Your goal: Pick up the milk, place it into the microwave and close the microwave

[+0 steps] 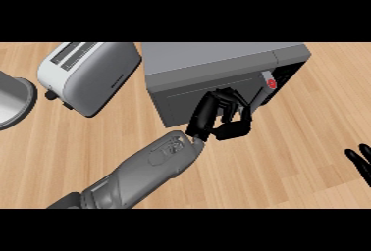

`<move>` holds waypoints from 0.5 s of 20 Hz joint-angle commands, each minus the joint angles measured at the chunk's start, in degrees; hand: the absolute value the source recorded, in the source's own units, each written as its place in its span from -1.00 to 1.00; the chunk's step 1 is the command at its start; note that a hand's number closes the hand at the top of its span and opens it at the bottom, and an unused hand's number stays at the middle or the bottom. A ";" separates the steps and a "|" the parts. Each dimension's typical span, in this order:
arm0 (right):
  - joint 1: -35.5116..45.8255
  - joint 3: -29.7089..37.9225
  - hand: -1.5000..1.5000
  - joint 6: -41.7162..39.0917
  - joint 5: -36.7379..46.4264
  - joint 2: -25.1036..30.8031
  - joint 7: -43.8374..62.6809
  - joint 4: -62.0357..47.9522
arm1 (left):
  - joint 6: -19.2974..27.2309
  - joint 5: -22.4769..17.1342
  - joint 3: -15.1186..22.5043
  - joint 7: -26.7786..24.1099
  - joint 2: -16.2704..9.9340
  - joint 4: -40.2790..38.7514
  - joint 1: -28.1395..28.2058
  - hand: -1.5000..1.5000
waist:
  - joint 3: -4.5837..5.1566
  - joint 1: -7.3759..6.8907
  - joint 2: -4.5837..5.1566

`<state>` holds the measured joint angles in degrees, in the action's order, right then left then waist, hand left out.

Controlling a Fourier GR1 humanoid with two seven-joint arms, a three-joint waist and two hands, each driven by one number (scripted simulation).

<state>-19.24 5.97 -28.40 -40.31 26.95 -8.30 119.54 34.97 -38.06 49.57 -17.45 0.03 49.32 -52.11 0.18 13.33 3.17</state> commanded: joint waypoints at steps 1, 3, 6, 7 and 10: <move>0.75 1.00 -1.00 0.39 -1.27 0.72 0.59 0.52 | -1.05 -3.13 -3.78 -2.22 -0.03 -4.74 -3.67 1.00 | 0.01 0.73 0.68; 0.91 1.17 -1.00 1.12 -2.13 1.17 1.61 0.98 | -1.90 -4.30 -3.83 -3.24 -0.03 -5.22 -3.42 1.00 | 0.06 0.30 0.73; 1.48 1.33 -1.00 0.46 -2.92 1.60 1.53 1.46 | -1.80 -6.68 -4.16 -3.18 -0.03 -5.19 -3.46 1.00 | -0.02 1.21 0.85; 1.51 1.45 -1.00 0.58 -2.92 1.72 1.74 0.71 | -2.07 -7.34 -4.87 -2.90 -0.03 -5.54 -4.18 1.00 | -0.06 0.97 1.01; 1.35 2.39 -1.00 0.07 -4.16 2.44 1.79 1.44 | -1.33 -8.89 -5.35 -3.88 -0.03 -6.81 -2.59 1.00 | -0.07 1.27 1.00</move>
<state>-17.98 7.49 -27.97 -43.34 28.56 -6.82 120.57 34.03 -44.64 48.56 -21.24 0.04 49.57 -51.59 0.09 14.02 3.22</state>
